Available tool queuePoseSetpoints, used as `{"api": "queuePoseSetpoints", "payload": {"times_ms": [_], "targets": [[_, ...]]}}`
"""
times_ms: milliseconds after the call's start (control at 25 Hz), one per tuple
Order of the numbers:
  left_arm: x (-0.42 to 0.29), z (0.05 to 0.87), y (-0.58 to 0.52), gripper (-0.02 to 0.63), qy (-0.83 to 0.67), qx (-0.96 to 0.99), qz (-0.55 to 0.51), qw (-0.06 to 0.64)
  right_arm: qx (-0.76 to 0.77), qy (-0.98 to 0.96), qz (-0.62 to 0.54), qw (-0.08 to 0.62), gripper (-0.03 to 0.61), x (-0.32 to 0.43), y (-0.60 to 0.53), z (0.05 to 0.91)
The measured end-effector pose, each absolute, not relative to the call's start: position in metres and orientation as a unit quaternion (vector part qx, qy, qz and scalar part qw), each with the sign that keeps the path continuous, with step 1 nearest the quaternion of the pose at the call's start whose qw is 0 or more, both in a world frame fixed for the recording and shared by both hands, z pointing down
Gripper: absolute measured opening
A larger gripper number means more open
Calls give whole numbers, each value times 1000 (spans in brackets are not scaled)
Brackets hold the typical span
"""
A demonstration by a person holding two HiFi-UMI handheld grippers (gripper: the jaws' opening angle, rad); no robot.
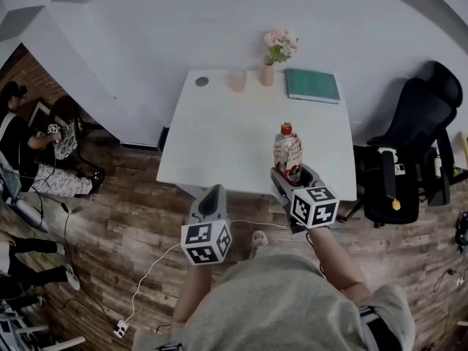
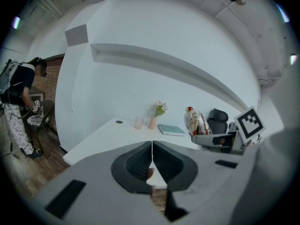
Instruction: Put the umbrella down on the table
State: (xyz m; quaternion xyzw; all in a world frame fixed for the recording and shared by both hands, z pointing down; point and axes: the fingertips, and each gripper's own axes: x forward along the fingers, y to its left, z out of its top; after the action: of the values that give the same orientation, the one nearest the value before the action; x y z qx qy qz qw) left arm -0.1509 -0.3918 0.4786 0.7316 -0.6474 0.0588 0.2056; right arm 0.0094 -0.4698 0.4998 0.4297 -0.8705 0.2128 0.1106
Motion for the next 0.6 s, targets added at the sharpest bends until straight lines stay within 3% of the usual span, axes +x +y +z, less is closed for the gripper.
{"api": "queuePoseSetpoints", "payload": {"times_ms": [600], "targets": [[-149,497,-459,8,-654,722,69,215,425,-855,241,174,275,11,-556,568]]}}
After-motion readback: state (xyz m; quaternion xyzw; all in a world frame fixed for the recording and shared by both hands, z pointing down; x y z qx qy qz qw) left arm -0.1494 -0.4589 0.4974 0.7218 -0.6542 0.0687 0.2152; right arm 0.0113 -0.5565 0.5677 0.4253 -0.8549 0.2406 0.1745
